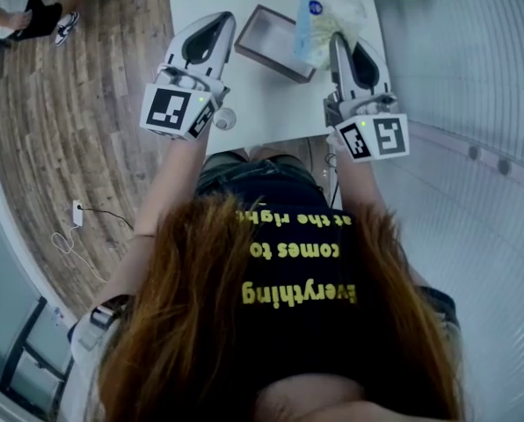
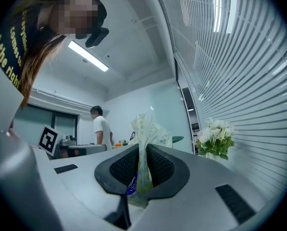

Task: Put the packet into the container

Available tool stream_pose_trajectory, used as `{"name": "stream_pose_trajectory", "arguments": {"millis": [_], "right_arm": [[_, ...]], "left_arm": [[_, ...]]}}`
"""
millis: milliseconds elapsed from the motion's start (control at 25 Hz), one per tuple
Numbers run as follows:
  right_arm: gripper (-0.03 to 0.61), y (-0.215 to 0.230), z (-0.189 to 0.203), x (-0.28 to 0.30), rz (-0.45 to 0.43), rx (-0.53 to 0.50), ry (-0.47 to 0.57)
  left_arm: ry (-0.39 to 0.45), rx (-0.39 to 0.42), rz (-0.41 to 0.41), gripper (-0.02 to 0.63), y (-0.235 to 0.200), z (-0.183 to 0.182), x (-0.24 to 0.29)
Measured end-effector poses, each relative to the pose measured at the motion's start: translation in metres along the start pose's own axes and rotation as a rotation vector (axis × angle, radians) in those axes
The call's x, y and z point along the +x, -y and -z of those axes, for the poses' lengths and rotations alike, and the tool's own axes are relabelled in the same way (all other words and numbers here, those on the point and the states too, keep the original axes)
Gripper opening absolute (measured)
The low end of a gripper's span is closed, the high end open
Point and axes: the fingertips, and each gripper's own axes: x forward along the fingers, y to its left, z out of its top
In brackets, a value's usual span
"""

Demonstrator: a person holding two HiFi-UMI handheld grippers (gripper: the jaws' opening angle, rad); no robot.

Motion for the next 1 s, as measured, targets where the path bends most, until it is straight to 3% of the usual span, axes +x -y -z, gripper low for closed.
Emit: {"name": "stream_pose_trajectory", "arguments": {"millis": [320, 560, 760, 1000], "right_arm": [[0.055, 0.007, 0.007, 0.02, 0.002, -0.01, -0.055], [0.054, 0.006, 0.013, 0.035, -0.055, -0.061, -0.122], [0.054, -0.004, 0.022, 0.052, -0.206, -0.185, -0.216], [0.054, -0.03, 0.036, 0.067, -0.481, -0.391, -0.319]], "left_arm": [[-0.021, -0.007, 0.004, 0.002, -0.015, -0.004, 0.015], [-0.017, -0.006, -0.01, 0.002, -0.025, -0.011, 0.011], [-0.008, -0.007, -0.018, 0.002, -0.03, -0.013, 0.004], [-0.014, -0.011, -0.047, 0.002, -0.038, -0.011, -0.006]]}}
